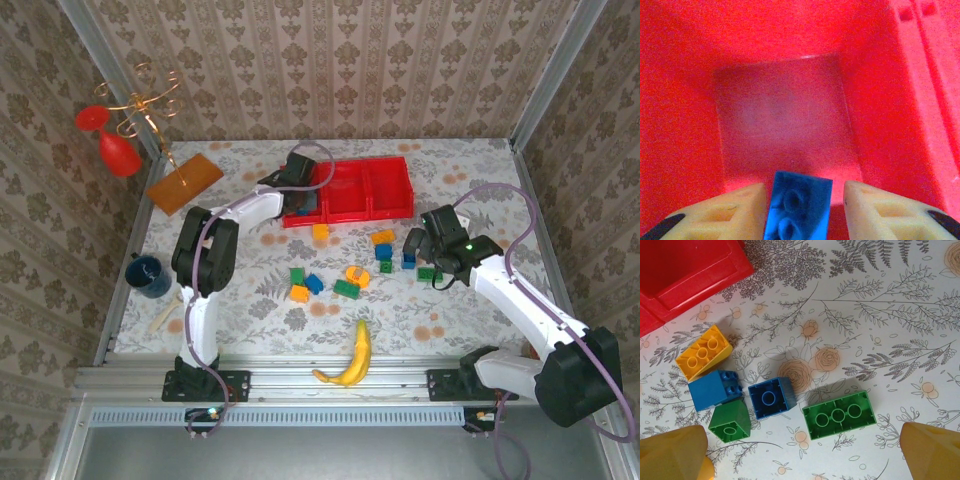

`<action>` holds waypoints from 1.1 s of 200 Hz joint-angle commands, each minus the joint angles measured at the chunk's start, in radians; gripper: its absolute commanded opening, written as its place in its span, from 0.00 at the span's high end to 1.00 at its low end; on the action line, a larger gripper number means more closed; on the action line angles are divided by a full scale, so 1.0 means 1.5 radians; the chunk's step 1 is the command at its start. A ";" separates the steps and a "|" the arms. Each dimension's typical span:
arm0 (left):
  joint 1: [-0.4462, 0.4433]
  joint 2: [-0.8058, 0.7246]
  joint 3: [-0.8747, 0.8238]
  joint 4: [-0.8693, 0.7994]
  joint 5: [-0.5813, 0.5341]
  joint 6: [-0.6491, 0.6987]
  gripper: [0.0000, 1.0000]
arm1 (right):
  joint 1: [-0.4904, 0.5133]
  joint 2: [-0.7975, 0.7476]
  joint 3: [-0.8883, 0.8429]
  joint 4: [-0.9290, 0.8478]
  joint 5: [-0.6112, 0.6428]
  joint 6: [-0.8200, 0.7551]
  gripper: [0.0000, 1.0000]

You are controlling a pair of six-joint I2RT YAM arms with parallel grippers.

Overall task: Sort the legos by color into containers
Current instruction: Place the lego in the container, then pick up the lego from the center of the table.

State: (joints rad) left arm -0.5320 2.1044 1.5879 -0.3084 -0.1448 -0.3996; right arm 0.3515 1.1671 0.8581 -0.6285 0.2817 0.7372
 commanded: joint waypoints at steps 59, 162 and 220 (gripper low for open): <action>-0.004 -0.048 0.020 -0.022 -0.038 -0.026 0.52 | 0.030 0.005 0.017 0.009 0.019 -0.009 0.00; -0.006 -0.316 -0.162 0.012 -0.072 -0.054 0.00 | 0.190 0.126 0.110 0.026 0.067 -0.006 0.00; 0.027 -0.496 -0.370 0.045 -0.090 -0.095 0.00 | 0.258 0.274 0.217 0.035 0.070 -0.018 0.00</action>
State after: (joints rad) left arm -0.5209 1.4551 1.1294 -0.2653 -0.2531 -0.4911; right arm 0.7074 1.5082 1.1137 -0.5842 0.3489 0.7280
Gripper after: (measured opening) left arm 0.999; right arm 0.999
